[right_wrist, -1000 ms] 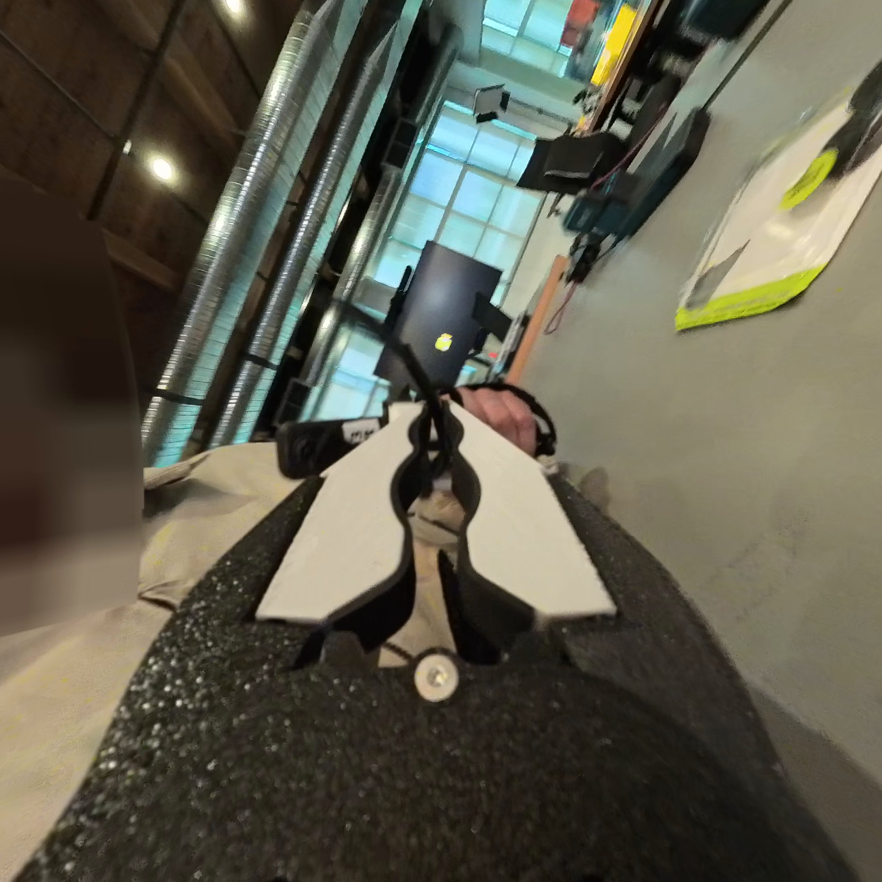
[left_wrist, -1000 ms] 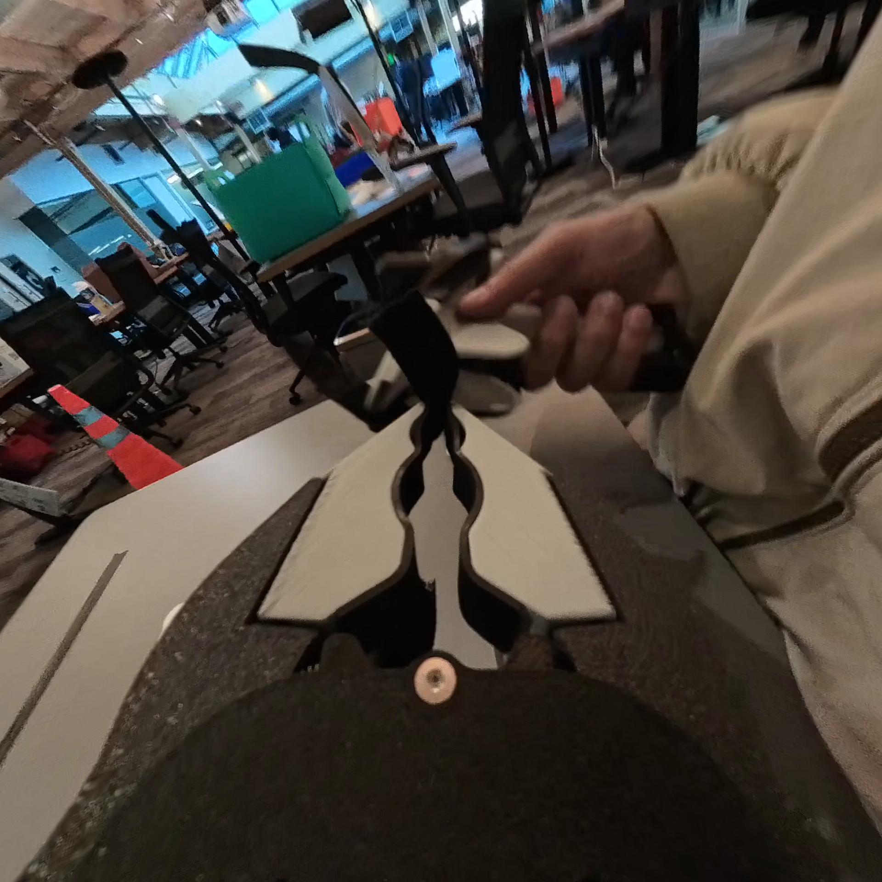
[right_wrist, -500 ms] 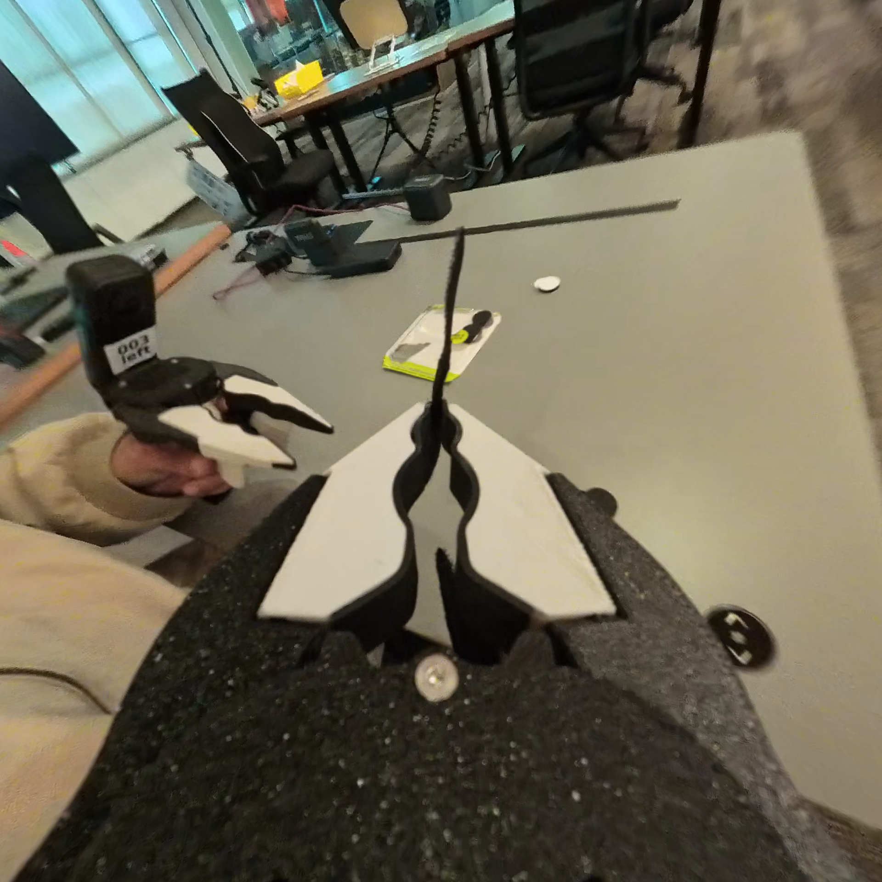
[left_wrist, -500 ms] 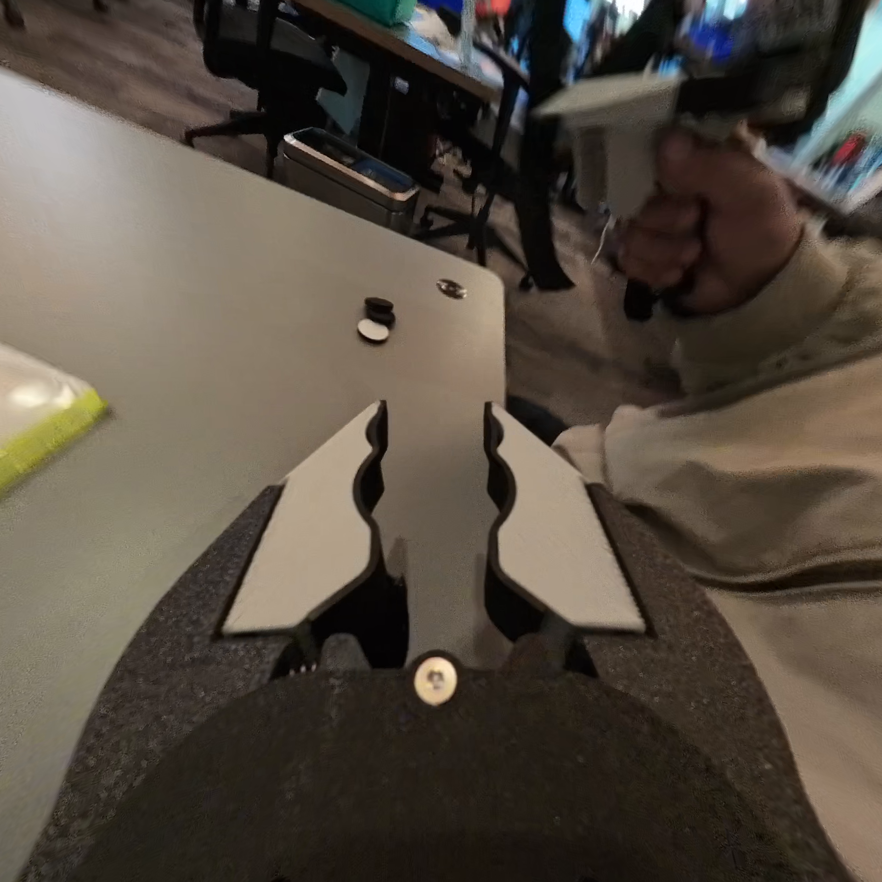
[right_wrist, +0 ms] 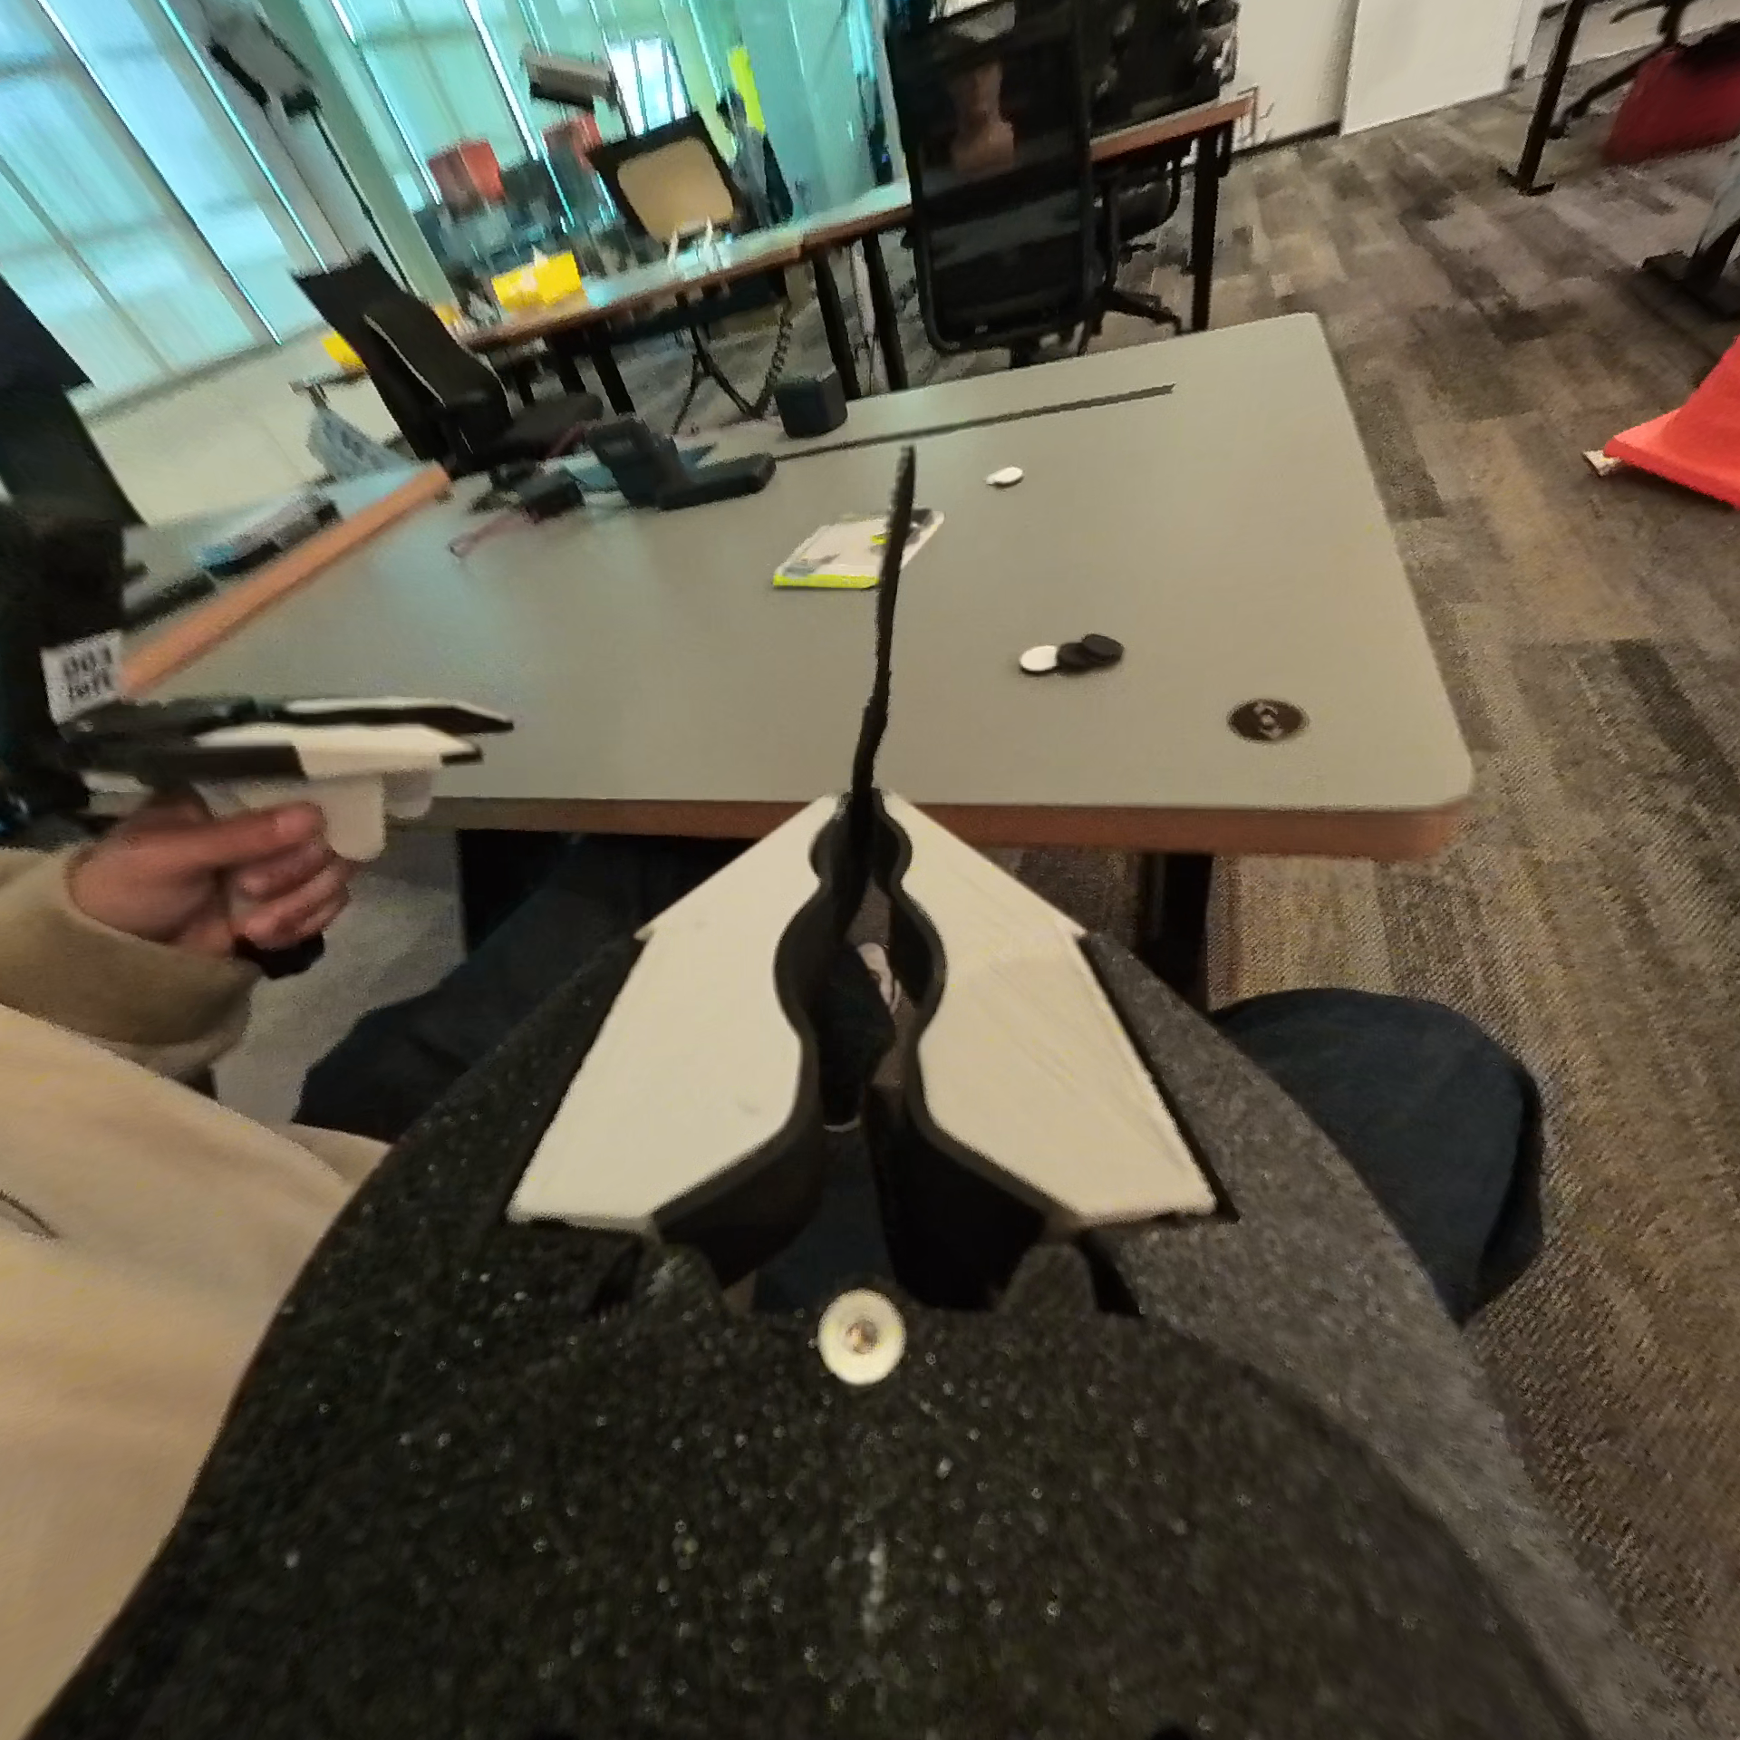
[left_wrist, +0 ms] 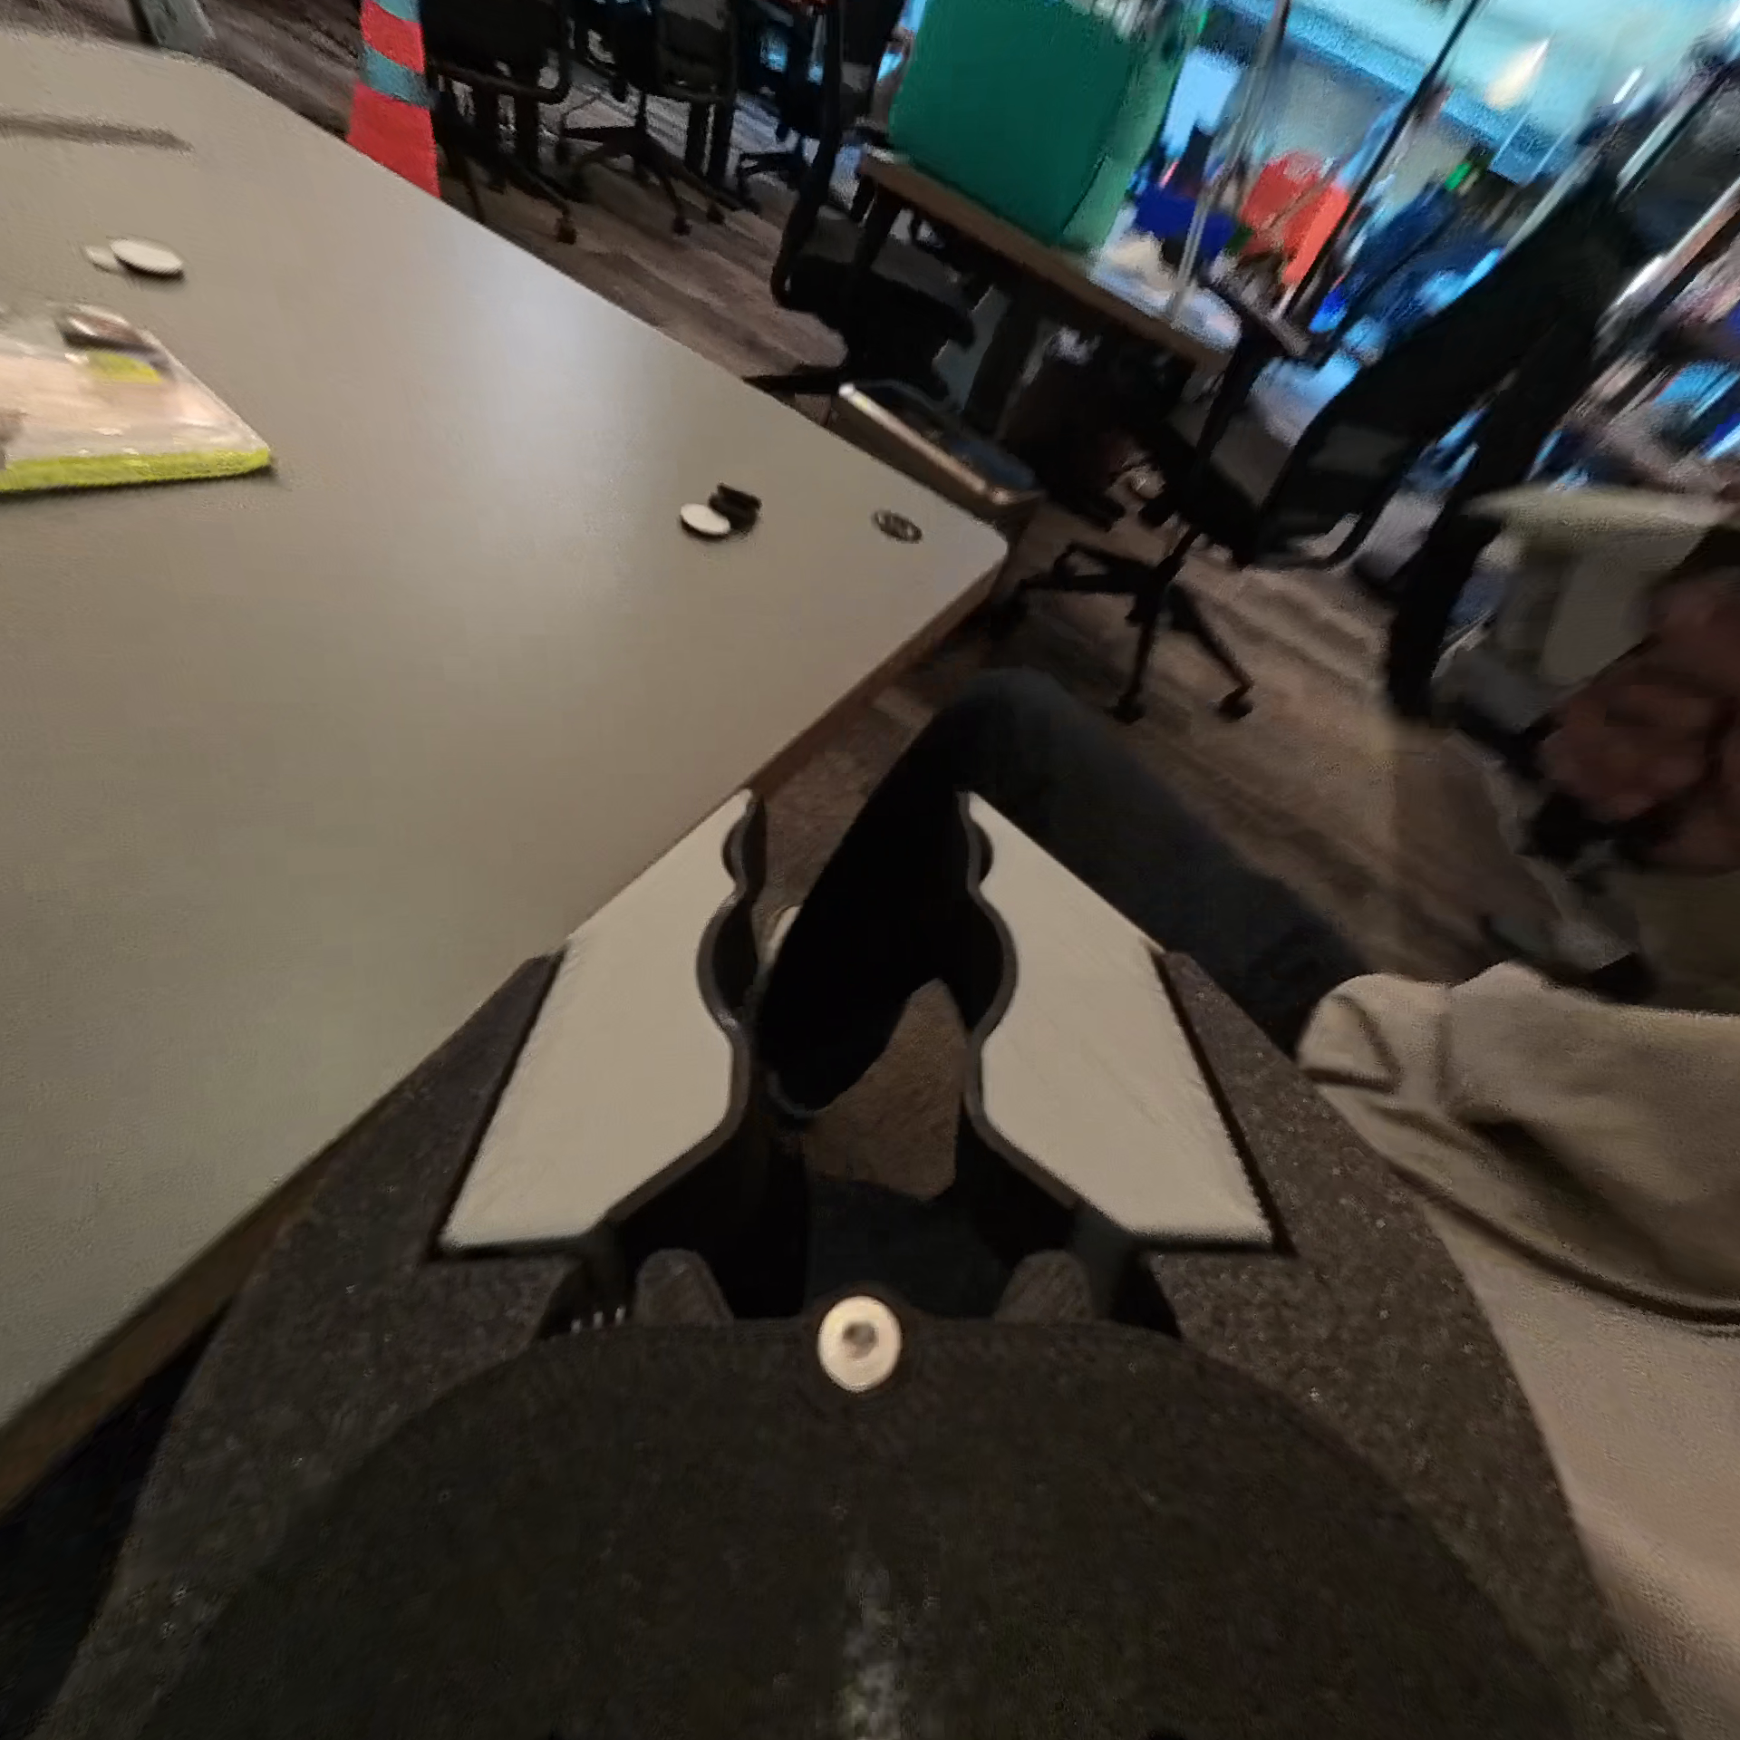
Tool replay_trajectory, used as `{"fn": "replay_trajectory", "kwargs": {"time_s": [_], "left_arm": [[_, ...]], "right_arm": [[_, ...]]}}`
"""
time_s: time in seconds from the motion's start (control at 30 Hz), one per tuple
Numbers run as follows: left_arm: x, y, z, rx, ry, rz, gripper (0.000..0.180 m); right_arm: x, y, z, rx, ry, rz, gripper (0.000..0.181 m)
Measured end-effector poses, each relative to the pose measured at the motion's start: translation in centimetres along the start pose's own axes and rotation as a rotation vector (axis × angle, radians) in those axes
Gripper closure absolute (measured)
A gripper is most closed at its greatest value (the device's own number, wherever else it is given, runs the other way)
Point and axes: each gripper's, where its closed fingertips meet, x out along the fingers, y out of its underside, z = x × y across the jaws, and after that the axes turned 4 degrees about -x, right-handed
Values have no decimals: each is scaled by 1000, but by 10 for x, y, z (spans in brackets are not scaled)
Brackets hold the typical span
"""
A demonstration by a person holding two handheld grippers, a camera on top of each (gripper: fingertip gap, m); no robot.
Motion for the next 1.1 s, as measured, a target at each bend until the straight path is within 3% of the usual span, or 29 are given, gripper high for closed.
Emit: {"fn": "replay_trajectory", "kwargs": {"time_s": [0.13,0.27,0.43,0.8,1.0,1.1], "left_arm": [[-15,38,-50,244,-134,42,140],[-15,49,-103,334,-130,-6,139],[18,70,-171,290,21,24,131],[183,75,-313,471,340,155,131],[315,26,-394,641,474,134,132],[346,1,-441,620,518,172,133]], "right_arm": [[-88,6,-21,6,92,-52,180],[-178,6,-42,22,211,-98,180],[-283,42,-61,28,392,-78,178],[-463,110,-130,195,752,-101,179],[-519,53,-196,122,864,-83,179],[-535,8,-219,135,822,-76,179]]}}
